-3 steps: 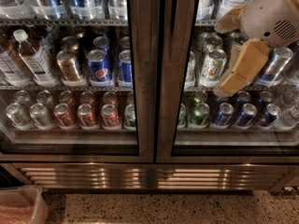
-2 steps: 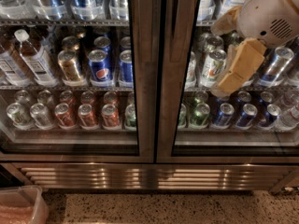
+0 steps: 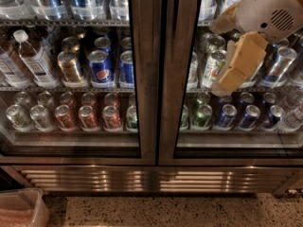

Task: Open right fridge door

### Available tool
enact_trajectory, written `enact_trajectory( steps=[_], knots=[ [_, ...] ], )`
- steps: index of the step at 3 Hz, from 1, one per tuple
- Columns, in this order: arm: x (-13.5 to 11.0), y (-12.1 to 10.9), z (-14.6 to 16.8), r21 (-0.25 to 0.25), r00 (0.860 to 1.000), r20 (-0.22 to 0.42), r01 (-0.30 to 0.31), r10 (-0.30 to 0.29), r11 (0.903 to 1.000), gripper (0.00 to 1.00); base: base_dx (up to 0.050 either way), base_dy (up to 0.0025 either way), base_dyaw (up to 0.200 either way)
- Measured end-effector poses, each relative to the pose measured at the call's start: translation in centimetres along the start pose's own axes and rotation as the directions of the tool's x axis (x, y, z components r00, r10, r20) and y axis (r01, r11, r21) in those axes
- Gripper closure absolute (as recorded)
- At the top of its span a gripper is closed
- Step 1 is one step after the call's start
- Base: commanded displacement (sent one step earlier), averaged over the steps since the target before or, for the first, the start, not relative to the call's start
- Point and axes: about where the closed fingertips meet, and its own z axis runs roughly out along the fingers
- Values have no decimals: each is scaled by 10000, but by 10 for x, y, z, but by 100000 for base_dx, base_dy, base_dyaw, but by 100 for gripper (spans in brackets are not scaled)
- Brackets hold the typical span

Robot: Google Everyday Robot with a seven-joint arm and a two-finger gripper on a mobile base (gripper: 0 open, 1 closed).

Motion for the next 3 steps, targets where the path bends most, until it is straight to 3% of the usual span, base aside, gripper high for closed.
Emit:
enact_trajectory(
  steps=[1, 2, 3],
  knots=[
    [-21, 21, 2, -1148, 9990, -219, 356, -384, 9927, 0, 0, 0, 0],
    [-21, 21, 2, -1149, 9990, -216, 357, -385, 9927, 0, 0, 0, 0],
    [-33, 17, 14, -1237, 9977, 262, 651, -623, 9902, 0, 0, 0, 0]
  ],
)
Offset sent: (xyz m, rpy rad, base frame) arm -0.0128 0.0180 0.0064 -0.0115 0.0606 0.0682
